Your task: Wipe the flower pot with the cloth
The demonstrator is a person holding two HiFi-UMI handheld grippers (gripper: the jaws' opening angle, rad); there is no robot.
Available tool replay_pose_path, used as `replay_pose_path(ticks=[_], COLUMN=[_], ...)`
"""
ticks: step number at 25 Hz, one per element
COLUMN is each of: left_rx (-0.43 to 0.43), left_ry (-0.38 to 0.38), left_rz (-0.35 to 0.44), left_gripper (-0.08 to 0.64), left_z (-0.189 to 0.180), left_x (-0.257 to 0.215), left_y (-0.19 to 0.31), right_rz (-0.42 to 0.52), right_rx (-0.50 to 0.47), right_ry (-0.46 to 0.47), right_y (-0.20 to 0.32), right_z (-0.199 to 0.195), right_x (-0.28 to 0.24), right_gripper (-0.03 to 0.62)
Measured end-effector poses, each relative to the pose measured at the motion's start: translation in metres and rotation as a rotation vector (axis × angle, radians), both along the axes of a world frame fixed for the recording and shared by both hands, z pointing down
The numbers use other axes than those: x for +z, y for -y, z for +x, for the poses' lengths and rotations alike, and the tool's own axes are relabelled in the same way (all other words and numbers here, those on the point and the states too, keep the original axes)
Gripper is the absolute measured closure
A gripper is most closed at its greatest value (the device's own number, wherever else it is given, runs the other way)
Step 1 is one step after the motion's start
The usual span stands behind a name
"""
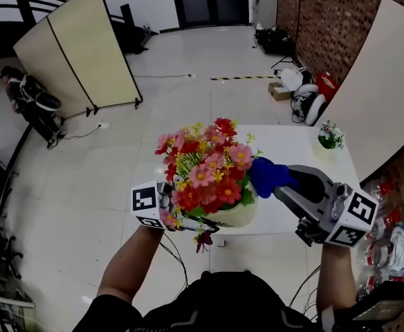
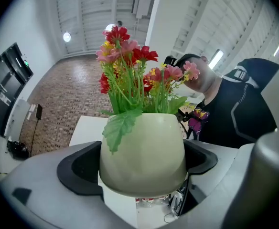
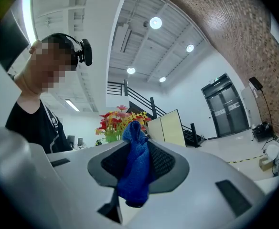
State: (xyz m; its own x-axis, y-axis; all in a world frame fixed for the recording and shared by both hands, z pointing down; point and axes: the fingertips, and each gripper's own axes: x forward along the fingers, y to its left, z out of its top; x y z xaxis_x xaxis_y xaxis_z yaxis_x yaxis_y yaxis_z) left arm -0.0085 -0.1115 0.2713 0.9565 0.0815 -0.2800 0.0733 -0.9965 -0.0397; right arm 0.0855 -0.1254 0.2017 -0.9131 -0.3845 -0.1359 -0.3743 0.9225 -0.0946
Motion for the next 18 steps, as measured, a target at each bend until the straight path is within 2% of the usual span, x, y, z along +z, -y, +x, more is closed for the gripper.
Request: replay_pose_path(ticks=[8, 13, 18], left_rx=[-0.026, -0.028, -0.032], left_ry=[0.009, 0.002, 0.012], left_rz=[-0.029, -0.010, -0.007], left_gripper=[0.038, 0.038, 0.038], left_z=[0.002, -0.001, -0.001], left_x=[0.004, 0.004, 0.006], left_y=[0.015, 0.016, 0.016], right_rz=[-0.012, -0.018, -0.015], right_rx=[0.060, 0.132, 0.150], right_ry=[0.033, 0.094, 0.097], right_y=[-0.013, -0.009, -0.008], right_z=[0.019, 0.040, 0.046], right_x=[0.001, -0.004, -0.005], right_gripper=[0.495, 0.495, 0.495])
